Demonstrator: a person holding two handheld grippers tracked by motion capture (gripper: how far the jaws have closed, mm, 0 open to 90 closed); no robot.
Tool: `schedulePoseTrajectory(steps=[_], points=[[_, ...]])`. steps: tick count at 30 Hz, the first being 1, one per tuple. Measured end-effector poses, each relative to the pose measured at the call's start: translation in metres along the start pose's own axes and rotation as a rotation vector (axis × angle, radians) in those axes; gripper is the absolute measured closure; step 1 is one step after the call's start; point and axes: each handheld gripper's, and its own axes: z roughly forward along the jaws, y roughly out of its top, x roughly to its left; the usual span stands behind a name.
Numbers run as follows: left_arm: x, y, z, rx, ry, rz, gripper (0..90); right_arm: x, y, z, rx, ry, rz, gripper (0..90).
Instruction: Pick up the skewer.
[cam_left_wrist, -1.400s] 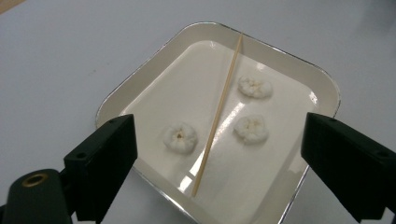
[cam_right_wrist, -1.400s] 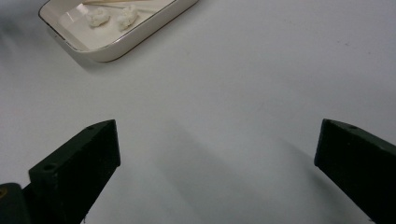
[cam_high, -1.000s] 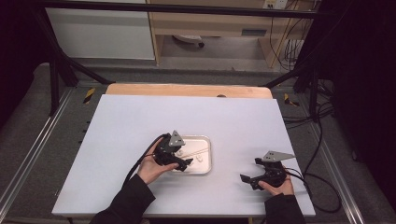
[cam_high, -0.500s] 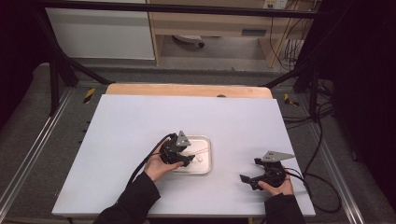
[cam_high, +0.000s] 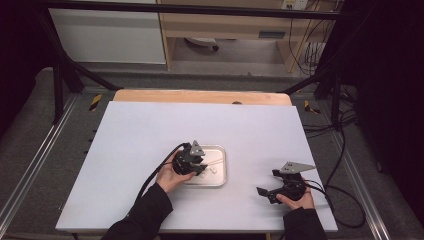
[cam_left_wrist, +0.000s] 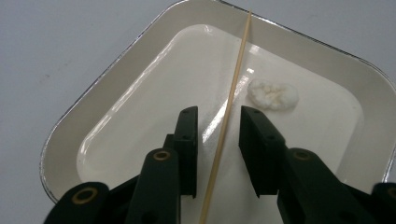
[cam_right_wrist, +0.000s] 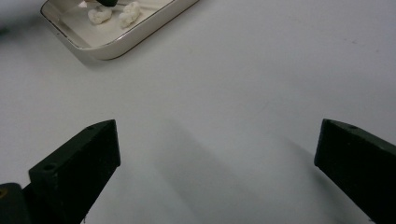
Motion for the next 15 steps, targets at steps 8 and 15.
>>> schedulePoseTrajectory(steps=[8,15], points=[[0.0012,-0.0011,0.0006,0.008,-0.003,0.002,75.2,-0.0002,0.0000,0.0001,0.001,0.000,-0.003,0.7],[0.0012,-0.0018,0.0015,0.012,-0.012,0.006,80.0,0.0000,-0.0001,0.0002,0.002,0.001,-0.003,0.7]])
